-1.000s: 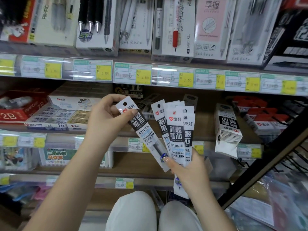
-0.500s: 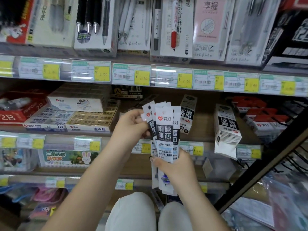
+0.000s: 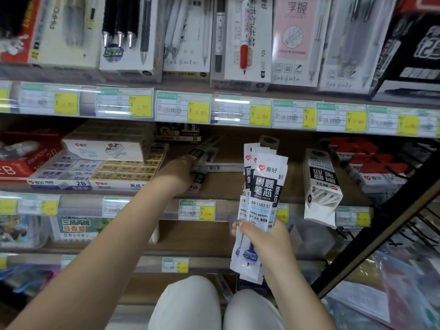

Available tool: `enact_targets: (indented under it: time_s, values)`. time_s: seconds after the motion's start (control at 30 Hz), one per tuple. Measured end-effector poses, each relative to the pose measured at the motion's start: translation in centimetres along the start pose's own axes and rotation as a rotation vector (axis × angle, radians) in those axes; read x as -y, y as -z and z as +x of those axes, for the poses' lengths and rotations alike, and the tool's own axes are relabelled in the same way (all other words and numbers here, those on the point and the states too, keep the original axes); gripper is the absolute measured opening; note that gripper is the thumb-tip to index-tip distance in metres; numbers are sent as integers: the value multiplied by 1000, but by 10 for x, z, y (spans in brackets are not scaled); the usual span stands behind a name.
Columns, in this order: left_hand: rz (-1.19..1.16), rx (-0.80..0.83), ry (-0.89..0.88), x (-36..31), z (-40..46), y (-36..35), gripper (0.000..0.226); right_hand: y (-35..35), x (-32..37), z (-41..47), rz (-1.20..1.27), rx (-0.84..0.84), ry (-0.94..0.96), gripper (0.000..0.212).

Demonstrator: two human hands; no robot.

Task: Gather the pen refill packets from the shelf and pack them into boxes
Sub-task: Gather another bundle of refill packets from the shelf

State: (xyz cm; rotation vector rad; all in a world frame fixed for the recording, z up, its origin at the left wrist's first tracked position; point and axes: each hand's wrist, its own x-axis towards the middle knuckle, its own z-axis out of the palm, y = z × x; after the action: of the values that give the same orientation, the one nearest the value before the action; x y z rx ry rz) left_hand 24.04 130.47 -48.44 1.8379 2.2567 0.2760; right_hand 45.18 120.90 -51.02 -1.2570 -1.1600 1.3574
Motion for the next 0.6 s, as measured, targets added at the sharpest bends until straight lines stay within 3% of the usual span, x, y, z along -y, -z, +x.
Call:
enact_targets:
  time_s: [0.3,0.47,0.6]
  values:
    - [190,-152,-72,2,-1,-4,36,4,-1,-1,1,-35,43,22]
    - [88,-282,-64,4,-7,5,23,4,2,-2,-19,-61,113,27]
    - [-49,-375,-140,5,-30,22,28,4,1,-1,-60,-100,186,30]
